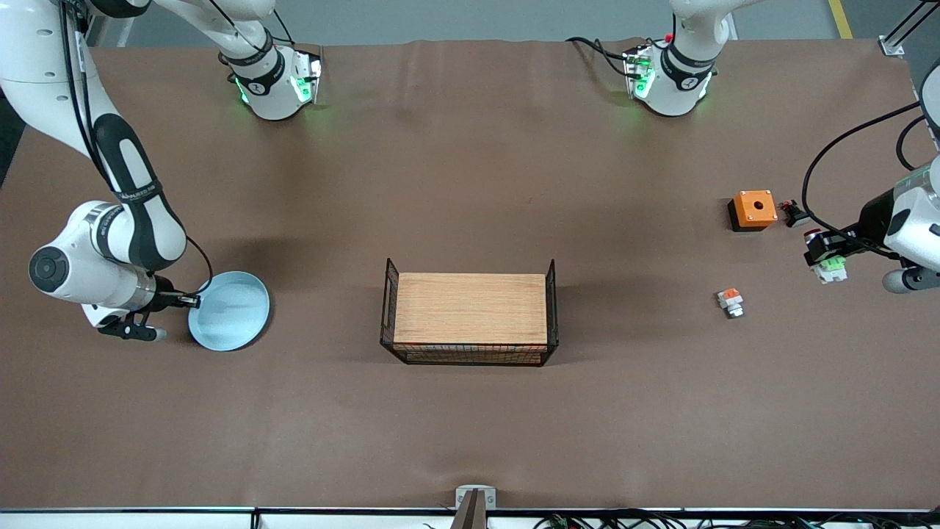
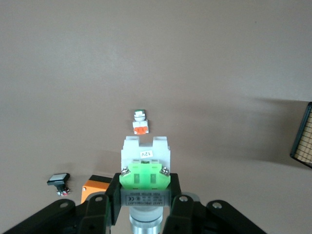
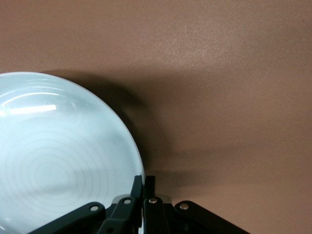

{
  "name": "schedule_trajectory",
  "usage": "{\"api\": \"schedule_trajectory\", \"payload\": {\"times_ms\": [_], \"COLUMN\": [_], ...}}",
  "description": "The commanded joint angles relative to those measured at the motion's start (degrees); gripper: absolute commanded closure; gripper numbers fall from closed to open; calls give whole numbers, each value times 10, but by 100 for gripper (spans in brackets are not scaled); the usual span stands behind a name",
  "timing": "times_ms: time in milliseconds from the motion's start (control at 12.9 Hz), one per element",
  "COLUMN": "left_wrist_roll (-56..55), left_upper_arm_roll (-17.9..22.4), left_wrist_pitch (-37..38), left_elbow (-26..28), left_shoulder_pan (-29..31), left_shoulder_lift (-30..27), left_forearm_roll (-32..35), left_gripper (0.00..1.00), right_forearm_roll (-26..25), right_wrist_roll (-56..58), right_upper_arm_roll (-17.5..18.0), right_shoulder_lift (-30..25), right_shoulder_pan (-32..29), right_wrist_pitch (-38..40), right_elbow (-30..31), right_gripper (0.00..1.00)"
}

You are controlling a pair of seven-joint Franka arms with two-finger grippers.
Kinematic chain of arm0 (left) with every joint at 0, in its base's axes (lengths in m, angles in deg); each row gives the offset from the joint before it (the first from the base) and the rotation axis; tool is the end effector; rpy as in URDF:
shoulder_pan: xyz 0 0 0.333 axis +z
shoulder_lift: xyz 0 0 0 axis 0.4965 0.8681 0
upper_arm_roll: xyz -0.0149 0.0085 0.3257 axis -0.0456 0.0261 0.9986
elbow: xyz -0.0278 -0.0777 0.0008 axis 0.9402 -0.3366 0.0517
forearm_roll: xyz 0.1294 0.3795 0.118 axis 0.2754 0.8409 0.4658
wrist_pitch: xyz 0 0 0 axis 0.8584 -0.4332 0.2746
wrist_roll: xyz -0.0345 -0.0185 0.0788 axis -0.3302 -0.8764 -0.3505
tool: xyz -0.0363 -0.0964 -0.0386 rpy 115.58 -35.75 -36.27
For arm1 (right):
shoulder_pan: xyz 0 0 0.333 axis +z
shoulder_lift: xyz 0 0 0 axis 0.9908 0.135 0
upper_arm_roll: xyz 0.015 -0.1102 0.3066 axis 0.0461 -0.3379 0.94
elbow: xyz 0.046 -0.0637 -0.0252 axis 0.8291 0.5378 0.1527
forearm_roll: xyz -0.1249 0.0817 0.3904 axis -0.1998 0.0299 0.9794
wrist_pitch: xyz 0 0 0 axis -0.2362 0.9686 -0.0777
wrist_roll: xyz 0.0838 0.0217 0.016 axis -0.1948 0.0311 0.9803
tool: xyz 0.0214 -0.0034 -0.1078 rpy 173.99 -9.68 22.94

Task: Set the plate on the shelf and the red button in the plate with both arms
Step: 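Lift the blue plate with the right gripper while the left gripper lifts the switch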

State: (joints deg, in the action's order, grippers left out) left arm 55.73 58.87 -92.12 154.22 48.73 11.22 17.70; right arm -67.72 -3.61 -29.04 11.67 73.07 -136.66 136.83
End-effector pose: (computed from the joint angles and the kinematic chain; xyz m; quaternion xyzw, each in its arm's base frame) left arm 0.6304 -0.0053 0.5426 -0.9960 -0.0896 0.0042 0.0003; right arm 0.6173 -0.1255 0.1723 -0.9948 0.0843 0.0533 0.0192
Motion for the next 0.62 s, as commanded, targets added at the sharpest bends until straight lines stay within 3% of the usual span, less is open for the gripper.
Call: {"api": "schedule_trajectory", "payload": {"times_ms": [0,309,541], "left_wrist_roll": [-39,-72,-73], "left_upper_arm_roll": [-26,-47,-47], "left_wrist_pitch": [15,16,17], "left_elbow": [-5,-5,-1], "left_shoulder_pan": [1,1,0], "left_shoulder_lift": [-6,-6,-3], "left_forearm_roll": [-8,-8,-7], "left_gripper": [99,99,99], "right_forearm_roll": [29,48,50], "right_wrist_roll": [7,1,-60], "right_upper_arm_roll": [5,11,14], "right_shoulder_lift": [-15,-93,-174], "right_shoulder_pan": [-2,0,21], "right_wrist_pitch": [3,95,219], "right_elbow": [0,3,3], "right_gripper": [100,100,100]}}
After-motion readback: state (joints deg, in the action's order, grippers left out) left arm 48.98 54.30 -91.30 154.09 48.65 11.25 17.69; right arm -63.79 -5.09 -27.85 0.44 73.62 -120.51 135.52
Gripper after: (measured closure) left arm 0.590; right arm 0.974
